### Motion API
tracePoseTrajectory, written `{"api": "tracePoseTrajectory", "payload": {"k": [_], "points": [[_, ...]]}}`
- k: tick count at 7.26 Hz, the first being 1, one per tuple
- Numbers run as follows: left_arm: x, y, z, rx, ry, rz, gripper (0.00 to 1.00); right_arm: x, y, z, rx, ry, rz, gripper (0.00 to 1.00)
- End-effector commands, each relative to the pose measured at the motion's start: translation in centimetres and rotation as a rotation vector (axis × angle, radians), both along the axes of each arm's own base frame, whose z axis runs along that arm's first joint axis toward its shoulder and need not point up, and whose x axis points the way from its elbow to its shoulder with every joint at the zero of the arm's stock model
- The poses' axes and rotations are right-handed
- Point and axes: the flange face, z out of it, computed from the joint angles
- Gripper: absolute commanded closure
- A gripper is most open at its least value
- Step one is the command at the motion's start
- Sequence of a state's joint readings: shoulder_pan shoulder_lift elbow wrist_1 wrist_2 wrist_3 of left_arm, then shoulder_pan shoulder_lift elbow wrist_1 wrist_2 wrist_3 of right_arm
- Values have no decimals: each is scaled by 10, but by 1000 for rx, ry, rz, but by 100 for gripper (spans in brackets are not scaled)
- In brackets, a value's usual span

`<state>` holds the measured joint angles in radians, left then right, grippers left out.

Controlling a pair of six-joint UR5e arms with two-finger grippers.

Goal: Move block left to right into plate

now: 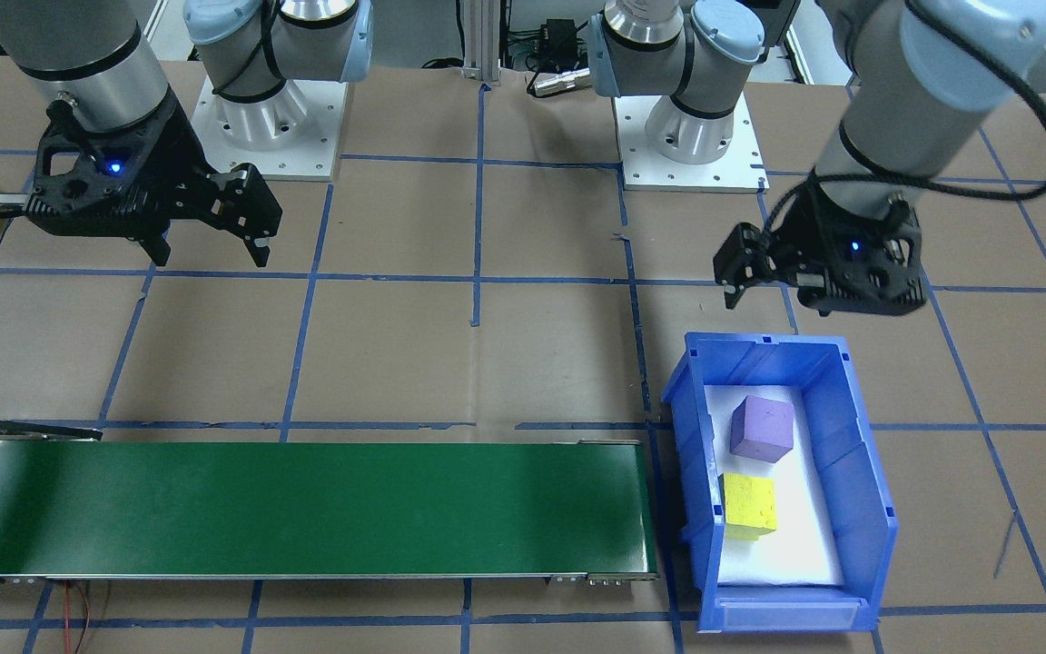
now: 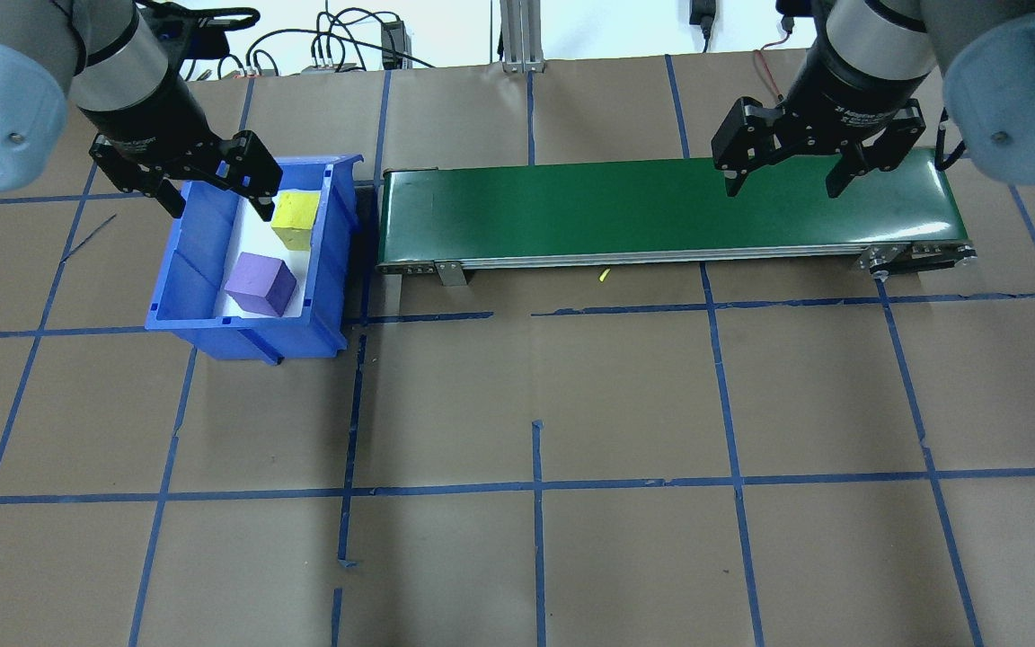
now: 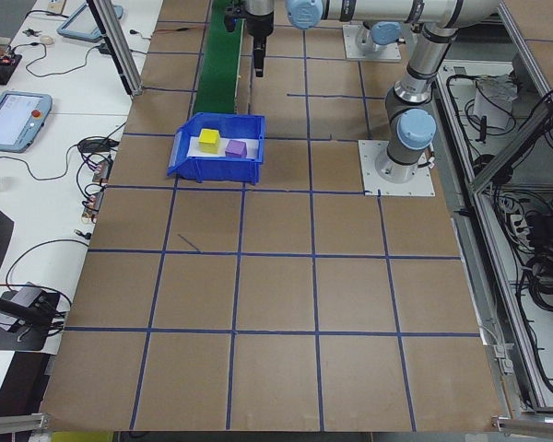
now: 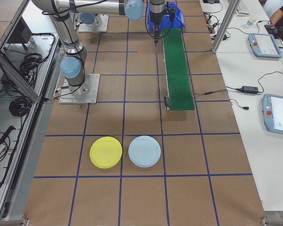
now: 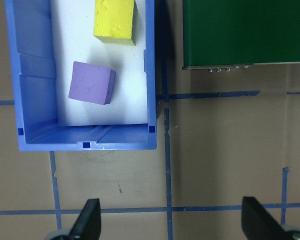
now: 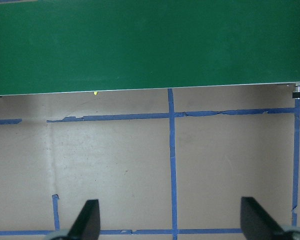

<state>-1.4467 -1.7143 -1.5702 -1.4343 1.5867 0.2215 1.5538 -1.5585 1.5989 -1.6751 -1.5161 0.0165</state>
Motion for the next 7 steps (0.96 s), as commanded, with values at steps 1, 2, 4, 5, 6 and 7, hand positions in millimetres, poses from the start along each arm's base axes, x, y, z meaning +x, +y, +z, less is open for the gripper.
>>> {"api": "tracePoseTrajectory", "payload": {"k": [1,2,4,5,6,7], "points": [[31,-55,-83,3,5,-24,0,-2,0,0,1,0,-2,0],[32,-61,-115,21,8,-24,0,-2,0,-1,2,1,-2,0],[35,-57,-149,5,3,-21,0,-3,-1,-1,2,1,-3,0],[36,-57,-150,6,0,-19,0,-3,-1,-1,2,1,-3,0],[38,-57,-152,9,-2,-19,0,-2,0,-1,2,1,-2,0],[39,-57,-155,10,1,-10,0,-2,0,-1,4,1,-2,0]]}}
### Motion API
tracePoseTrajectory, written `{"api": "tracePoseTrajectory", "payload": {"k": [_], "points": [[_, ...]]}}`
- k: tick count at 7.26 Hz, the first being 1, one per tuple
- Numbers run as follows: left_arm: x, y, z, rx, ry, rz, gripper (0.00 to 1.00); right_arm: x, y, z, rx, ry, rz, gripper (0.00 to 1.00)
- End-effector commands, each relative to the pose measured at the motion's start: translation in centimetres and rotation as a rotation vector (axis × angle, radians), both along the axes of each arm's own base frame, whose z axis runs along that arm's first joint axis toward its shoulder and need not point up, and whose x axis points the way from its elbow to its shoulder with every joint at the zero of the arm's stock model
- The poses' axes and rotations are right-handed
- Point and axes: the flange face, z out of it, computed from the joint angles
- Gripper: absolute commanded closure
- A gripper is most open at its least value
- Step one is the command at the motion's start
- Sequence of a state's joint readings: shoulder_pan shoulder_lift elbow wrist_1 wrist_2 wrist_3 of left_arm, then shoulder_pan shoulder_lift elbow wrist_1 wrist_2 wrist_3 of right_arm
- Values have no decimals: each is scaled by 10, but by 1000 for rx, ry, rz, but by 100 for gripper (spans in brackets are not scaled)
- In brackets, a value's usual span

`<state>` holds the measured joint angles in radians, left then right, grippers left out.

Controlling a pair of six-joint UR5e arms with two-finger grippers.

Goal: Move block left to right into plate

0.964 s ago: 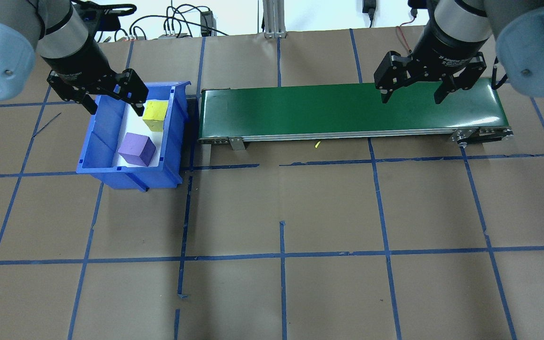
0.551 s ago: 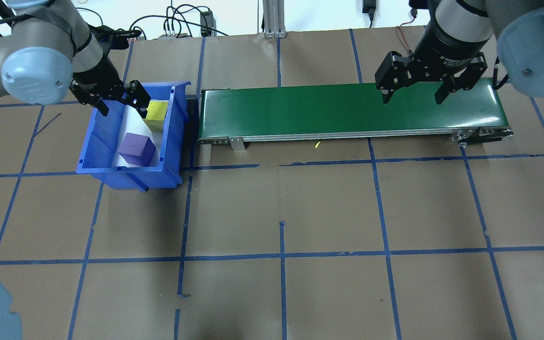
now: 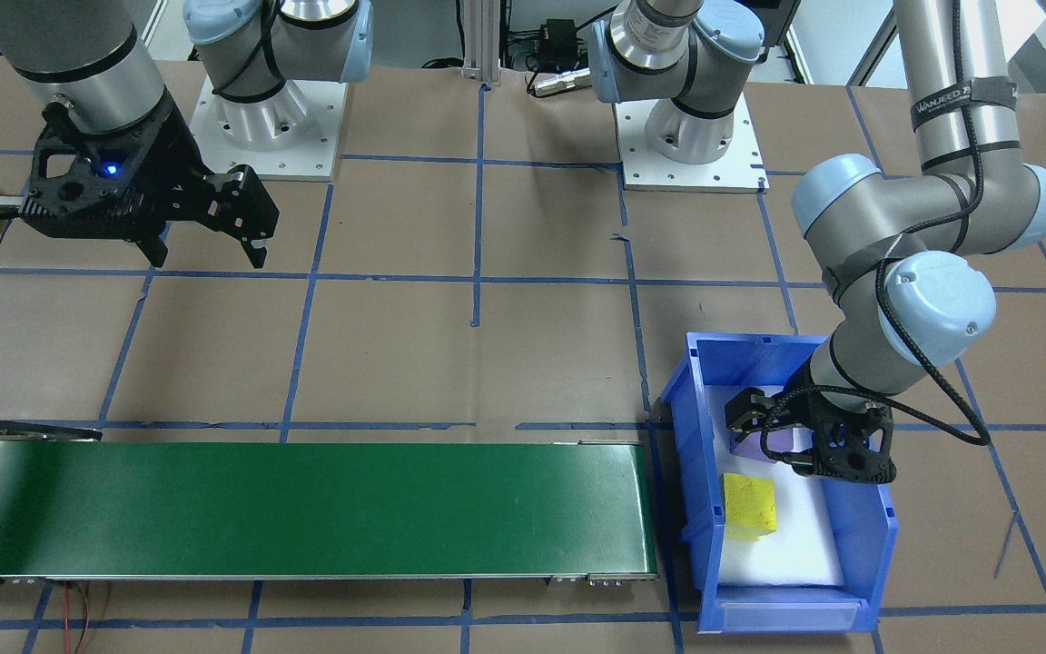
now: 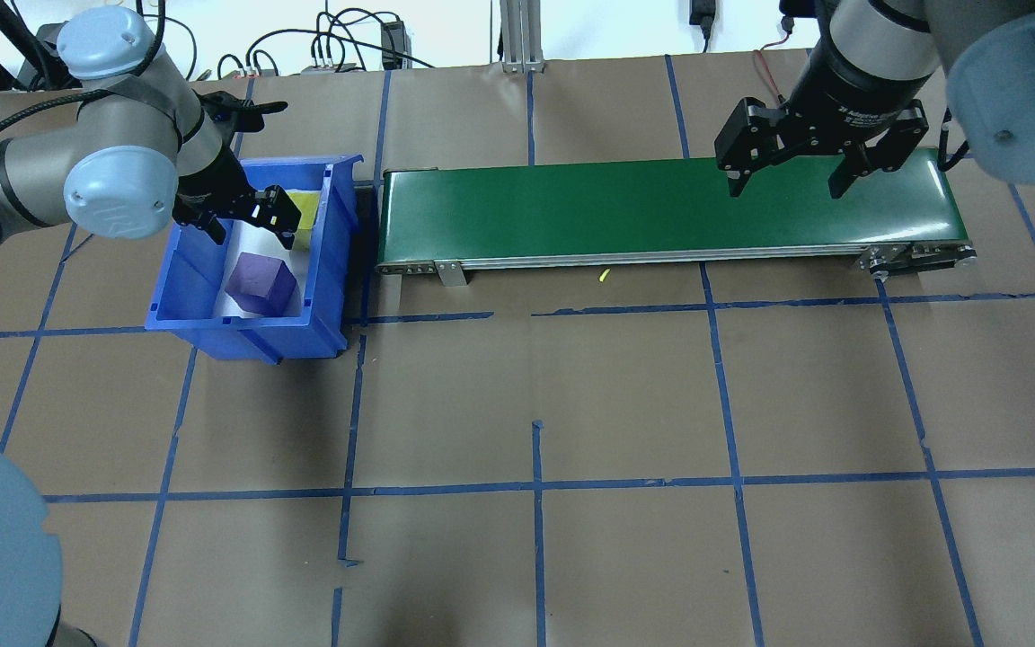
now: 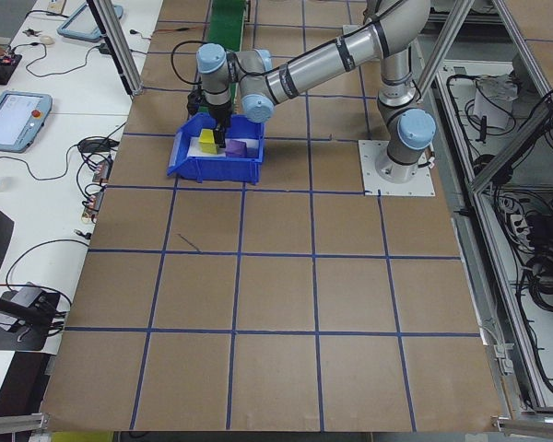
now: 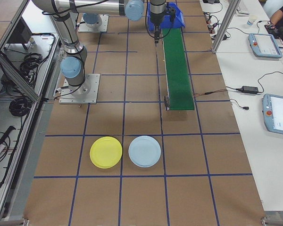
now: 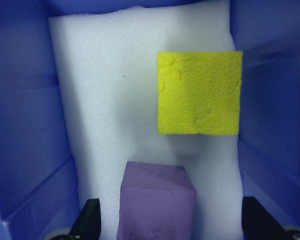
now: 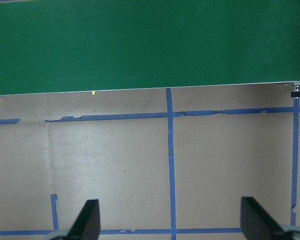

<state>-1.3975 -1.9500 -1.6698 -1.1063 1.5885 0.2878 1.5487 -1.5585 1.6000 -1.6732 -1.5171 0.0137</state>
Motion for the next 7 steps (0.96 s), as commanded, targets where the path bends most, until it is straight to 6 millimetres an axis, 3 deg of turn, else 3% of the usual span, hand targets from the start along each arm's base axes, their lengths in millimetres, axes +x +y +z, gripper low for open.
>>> {"api": "tracePoseTrajectory", "payload": {"k": [1,3,5,6,7], "points": [[1,6,-20,28,7,9,0,0,0,0,3,1,1,0],[10,9,-32,36,3,21,0,-1,0,0,3,1,-1,0],[11,9,-47,63,15,26,22,-2,0,-1,7,3,-4,0],[10,15,-56,86,21,26,44,-3,-1,0,1,3,-7,0],[10,11,-46,69,17,26,60,-1,0,0,1,-2,-4,0]]}}
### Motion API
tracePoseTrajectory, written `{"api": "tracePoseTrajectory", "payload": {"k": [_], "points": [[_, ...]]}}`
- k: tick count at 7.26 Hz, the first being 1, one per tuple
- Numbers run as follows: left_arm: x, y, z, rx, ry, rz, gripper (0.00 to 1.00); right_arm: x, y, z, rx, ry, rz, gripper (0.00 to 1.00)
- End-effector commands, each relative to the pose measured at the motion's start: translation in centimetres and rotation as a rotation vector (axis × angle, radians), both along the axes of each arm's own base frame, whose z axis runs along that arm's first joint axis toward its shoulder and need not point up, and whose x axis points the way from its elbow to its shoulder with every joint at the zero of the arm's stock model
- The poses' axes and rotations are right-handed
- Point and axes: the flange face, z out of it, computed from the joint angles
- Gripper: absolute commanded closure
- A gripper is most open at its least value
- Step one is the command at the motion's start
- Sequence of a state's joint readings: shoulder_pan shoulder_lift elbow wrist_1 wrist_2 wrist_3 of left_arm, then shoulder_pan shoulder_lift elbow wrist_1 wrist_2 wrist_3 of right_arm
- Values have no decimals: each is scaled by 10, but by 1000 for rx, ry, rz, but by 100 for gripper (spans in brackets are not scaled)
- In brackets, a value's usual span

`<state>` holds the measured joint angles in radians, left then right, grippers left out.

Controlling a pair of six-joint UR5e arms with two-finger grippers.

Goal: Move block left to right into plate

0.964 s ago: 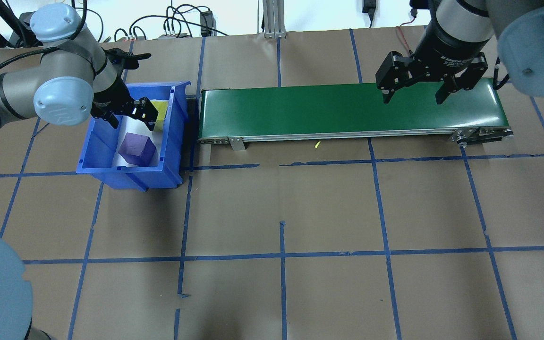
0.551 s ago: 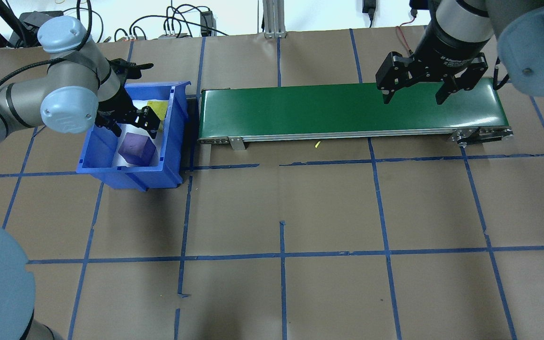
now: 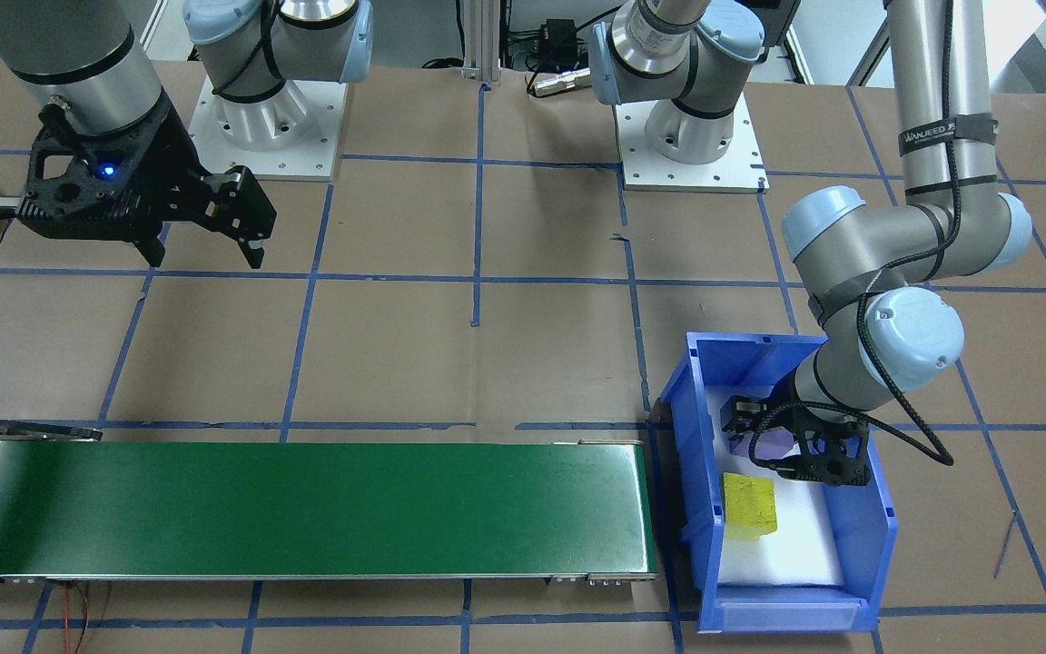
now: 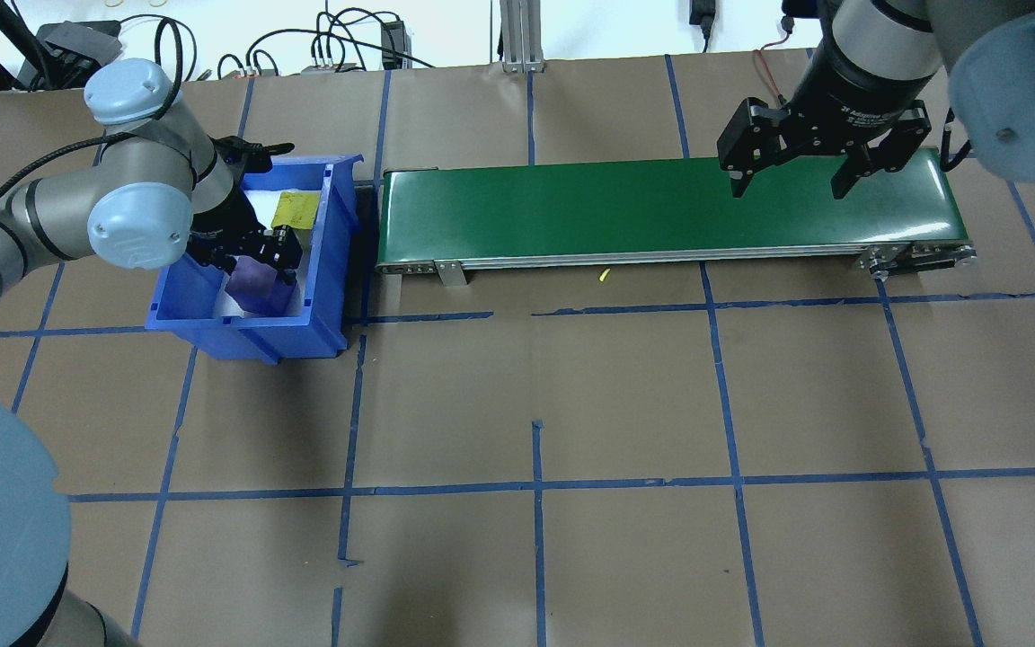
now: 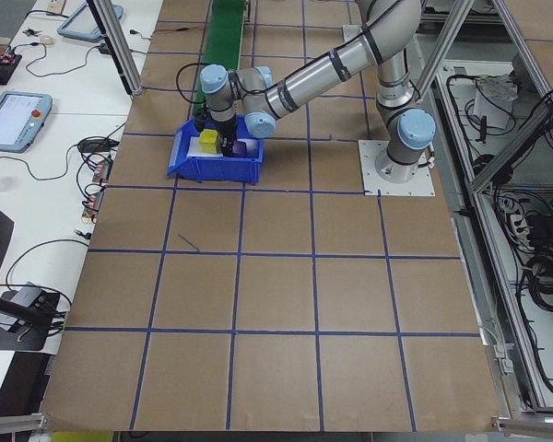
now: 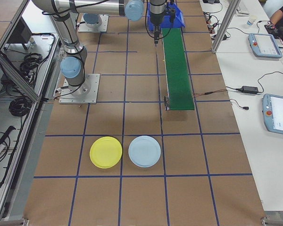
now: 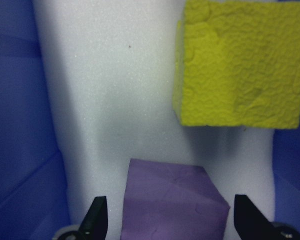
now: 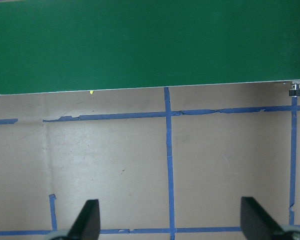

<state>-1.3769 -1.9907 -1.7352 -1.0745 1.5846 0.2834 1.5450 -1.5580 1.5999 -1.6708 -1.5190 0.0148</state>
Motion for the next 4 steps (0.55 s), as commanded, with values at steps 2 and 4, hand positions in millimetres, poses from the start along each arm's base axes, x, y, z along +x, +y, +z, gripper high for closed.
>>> {"api": "tracePoseTrajectory", "payload": {"k": [2,4], "points": [[-2,-10,61,-94,-6,6,76,0,0,0,-2,-3,-1,0],[-8,0,129,-98,-4,-2,76,0,1,-5,15,-4,-4,0]]}}
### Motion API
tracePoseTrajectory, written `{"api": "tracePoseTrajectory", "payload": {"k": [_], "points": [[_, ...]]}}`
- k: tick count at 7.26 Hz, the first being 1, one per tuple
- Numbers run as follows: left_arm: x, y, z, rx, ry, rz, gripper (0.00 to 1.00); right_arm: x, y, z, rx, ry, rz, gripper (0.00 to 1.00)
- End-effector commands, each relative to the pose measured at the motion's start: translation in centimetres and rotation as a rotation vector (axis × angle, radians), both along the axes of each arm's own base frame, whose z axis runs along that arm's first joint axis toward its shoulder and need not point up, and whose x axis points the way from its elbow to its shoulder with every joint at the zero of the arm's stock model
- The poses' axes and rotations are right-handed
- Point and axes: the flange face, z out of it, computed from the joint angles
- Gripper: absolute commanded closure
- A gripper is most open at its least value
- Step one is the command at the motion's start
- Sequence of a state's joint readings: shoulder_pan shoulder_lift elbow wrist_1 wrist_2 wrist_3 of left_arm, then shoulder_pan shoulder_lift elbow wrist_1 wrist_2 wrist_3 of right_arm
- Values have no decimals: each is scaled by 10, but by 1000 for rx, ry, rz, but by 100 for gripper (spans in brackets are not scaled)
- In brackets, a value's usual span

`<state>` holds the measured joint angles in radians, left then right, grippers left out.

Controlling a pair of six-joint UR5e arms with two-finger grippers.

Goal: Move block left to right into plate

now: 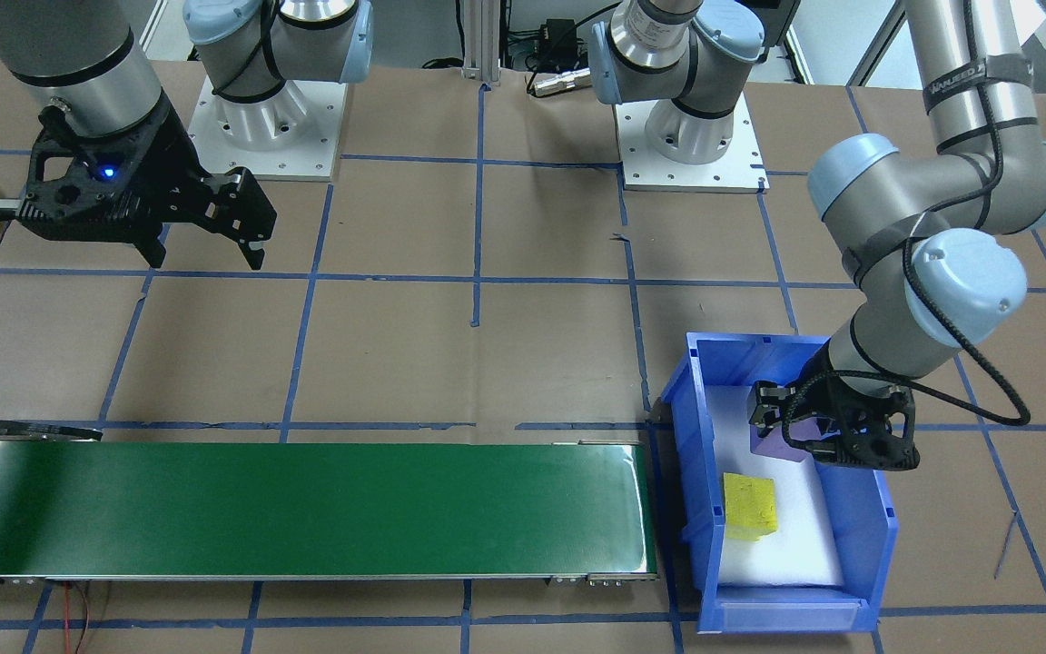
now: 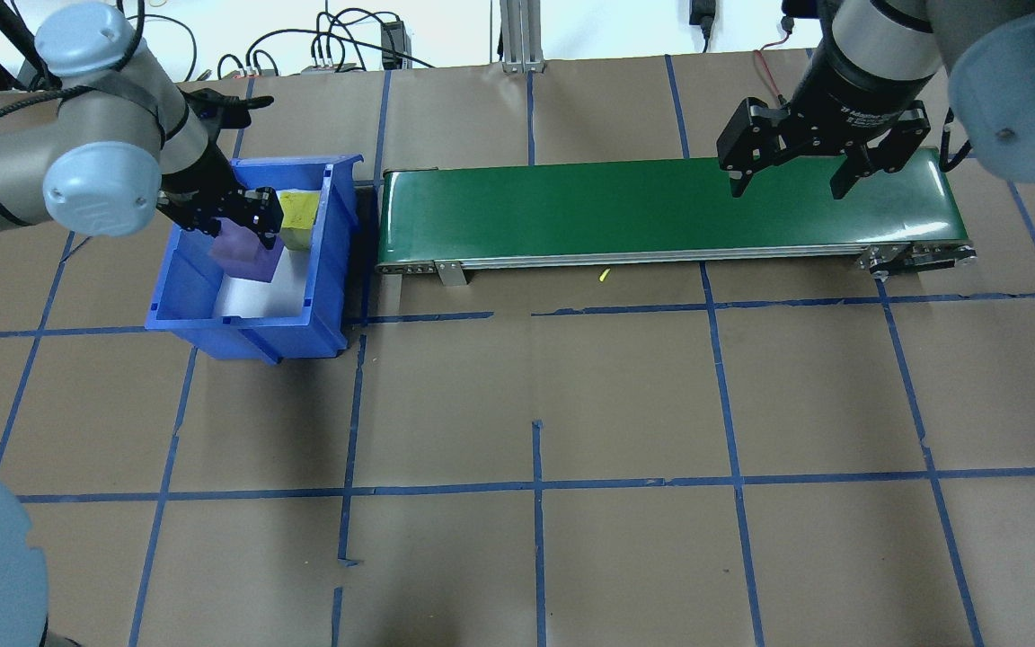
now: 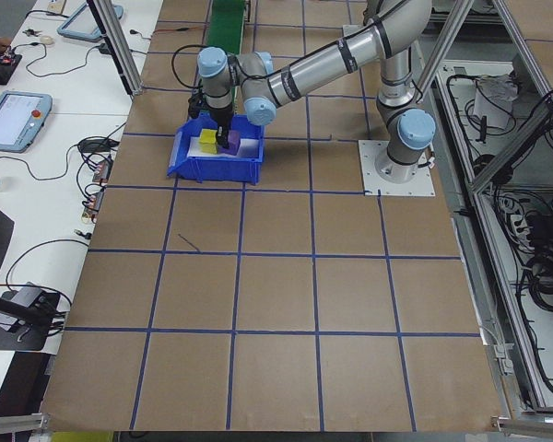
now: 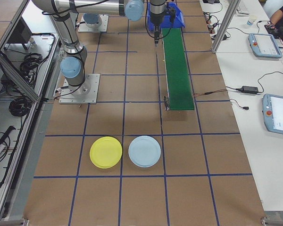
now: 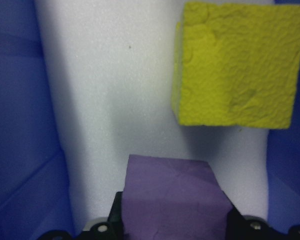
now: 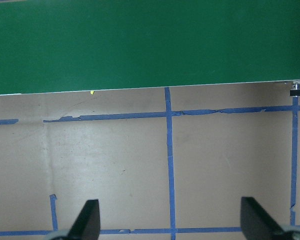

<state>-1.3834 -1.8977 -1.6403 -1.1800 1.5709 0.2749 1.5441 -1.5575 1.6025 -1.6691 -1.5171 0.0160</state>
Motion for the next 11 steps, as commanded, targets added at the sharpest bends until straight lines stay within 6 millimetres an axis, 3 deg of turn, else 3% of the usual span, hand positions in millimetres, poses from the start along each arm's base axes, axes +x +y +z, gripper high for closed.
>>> {"api": "tracePoseTrajectory", "payload": {"k": [1,2,3,4,5,6,9,11], "points": [[-17,8,66,-40,-5,-12,76,1,1,-6,15,-4,-3,0],[-51,6,82,-75,-1,-23,76,-6,0,-6,15,-2,-14,0],[-86,3,85,-90,21,-41,76,-10,-1,-6,16,-2,-19,0],[-98,-1,78,-96,38,-23,75,-11,-1,-6,15,-3,-20,0],[-133,-9,62,-120,123,-69,73,-11,-1,-6,15,-2,-20,0],[-183,-12,42,-156,124,-149,71,-11,-1,-5,13,-3,-20,0],[-194,-38,-8,-193,114,-97,71,-11,-1,-6,15,-4,-22,0],[-194,-39,-12,-193,116,-68,61,-11,-2,-5,12,-3,-22,0]]}}
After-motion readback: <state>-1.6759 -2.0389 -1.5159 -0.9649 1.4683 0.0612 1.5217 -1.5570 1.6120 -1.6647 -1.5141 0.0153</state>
